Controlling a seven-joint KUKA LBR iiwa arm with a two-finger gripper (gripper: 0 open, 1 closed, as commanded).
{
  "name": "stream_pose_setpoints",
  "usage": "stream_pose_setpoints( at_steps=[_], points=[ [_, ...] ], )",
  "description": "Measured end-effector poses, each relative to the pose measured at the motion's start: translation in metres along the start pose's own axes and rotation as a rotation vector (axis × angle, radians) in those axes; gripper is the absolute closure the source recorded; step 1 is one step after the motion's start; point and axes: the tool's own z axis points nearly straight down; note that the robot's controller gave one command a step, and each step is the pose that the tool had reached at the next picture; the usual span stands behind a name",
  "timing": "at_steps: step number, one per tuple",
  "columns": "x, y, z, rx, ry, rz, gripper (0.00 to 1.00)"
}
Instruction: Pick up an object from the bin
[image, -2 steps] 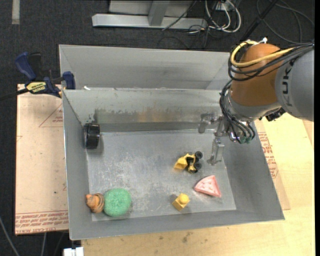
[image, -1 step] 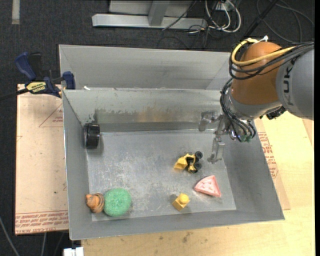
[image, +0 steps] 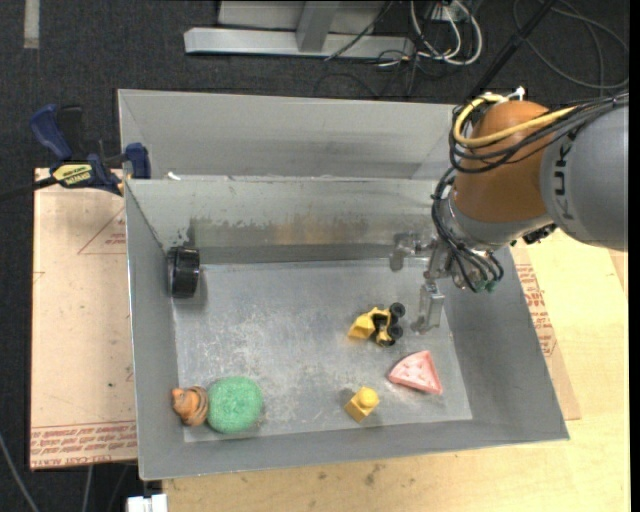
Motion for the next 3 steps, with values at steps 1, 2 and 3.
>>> stream_pose_setpoints(
  at_steps=[1,2,3],
  points=[
    [0.0,0.006,0.035,-0.002,0.008,-0.144,0.0],
    [-0.002,0.01,0.071,-0.004,0.008,-0.357,1.0],
    [-0.002,0.01,0.071,-0.004,0.008,-0.357,1.0]
  ],
)
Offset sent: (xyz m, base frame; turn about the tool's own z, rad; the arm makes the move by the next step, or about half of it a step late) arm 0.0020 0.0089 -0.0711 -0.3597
